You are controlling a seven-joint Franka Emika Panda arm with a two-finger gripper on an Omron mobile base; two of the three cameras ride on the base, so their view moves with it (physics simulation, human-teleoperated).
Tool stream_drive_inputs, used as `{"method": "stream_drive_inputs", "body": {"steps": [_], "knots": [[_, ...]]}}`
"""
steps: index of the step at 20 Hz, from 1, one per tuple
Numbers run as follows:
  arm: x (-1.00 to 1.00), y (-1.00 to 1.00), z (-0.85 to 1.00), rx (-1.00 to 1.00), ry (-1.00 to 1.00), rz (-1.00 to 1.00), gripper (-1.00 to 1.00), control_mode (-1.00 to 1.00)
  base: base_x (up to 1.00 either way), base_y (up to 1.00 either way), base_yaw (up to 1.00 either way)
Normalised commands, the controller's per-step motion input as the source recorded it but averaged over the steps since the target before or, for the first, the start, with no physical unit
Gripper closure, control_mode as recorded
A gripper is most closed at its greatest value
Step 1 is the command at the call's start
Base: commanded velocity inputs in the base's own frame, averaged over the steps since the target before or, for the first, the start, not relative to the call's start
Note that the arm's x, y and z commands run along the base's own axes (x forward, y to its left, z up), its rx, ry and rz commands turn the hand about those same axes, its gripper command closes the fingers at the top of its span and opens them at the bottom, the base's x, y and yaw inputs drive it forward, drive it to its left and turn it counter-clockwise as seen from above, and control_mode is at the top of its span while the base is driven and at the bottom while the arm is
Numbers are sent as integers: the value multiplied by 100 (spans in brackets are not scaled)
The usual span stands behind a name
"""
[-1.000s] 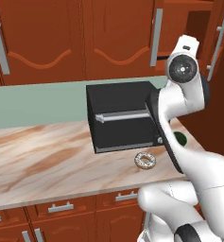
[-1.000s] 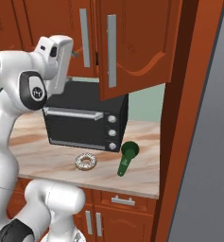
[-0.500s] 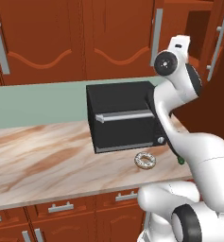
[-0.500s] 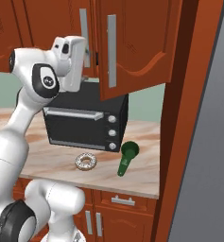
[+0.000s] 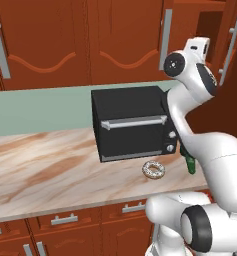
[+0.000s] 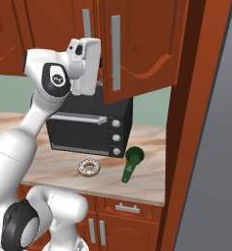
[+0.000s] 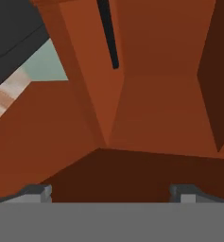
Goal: Pick the pan from the cabinet and place it on the stove. Then turn on the stove burner for the pan.
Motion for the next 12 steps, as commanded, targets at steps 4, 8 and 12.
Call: {"method": "stream_drive_inputs", "body": {"steps": [4, 8, 12], "knots": [[-23, -35, -8, -3, 0, -12, -100, -100, 0, 0, 0], [-63, -35, -1, -1, -4, -10, -100, -100, 0, 0, 0], [-64, -37, 0, -1, -4, -11, -100, -100, 0, 0, 0]]}}
